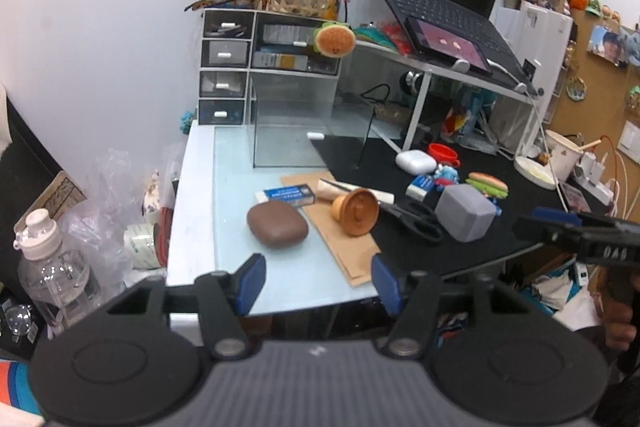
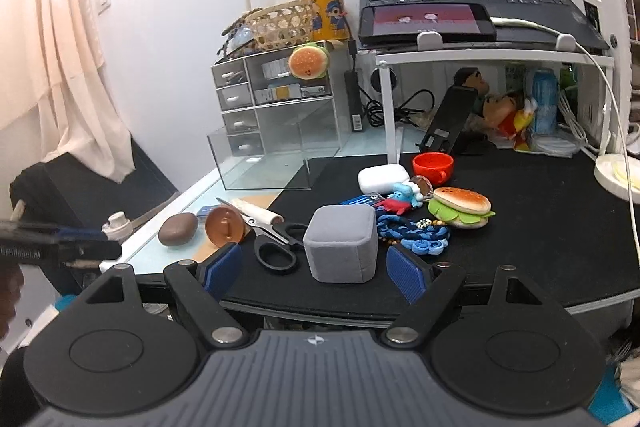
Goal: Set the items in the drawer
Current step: 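Move the right tool toward the gray velvet cube box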
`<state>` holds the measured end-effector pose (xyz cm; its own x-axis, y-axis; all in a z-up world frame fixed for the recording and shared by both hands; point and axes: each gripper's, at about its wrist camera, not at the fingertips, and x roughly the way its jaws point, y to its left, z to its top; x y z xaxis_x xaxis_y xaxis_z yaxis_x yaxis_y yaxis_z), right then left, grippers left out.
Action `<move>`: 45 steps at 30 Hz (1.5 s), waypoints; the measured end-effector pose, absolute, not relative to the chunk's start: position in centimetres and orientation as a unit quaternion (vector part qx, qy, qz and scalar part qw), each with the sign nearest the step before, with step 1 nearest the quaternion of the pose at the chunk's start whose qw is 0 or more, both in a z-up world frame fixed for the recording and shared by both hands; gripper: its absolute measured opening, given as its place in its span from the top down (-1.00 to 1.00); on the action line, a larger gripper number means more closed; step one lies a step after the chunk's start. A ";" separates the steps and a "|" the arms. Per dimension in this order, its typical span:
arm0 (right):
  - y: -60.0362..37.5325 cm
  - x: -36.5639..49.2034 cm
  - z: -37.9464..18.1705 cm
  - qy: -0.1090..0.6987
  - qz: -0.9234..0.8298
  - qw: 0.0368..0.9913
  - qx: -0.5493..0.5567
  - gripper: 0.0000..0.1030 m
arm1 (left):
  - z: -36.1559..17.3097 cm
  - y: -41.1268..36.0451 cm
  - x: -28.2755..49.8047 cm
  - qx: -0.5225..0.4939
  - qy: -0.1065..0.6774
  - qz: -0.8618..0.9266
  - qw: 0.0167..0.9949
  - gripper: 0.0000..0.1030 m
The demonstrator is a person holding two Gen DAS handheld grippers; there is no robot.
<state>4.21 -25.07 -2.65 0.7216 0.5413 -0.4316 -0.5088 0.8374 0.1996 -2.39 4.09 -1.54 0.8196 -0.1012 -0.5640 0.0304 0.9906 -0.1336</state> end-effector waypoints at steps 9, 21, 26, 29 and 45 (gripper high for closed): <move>-24.4 4.4 -3.2 0.255 0.283 0.924 0.027 -0.97 | -2.6 4.7 -2.1 -0.067 0.301 -0.051 0.950 -0.34; -23.2 4.6 -4.2 0.250 0.302 0.920 0.010 -0.98 | -2.6 5.3 -2.2 -0.055 0.289 -0.055 0.954 -0.68; -22.6 4.7 -4.4 0.248 0.286 0.925 -0.009 -0.97 | -2.8 5.9 -2.4 -0.053 0.292 -0.055 0.953 -0.73; -22.4 4.9 -4.4 0.251 0.279 0.927 -0.013 -0.94 | -2.9 6.2 -2.4 -0.052 0.295 -0.052 0.953 -0.73; -21.3 6.8 -5.0 0.282 0.257 0.924 -0.017 -0.51 | -3.1 7.6 -1.6 -0.054 0.297 -0.041 0.952 -0.76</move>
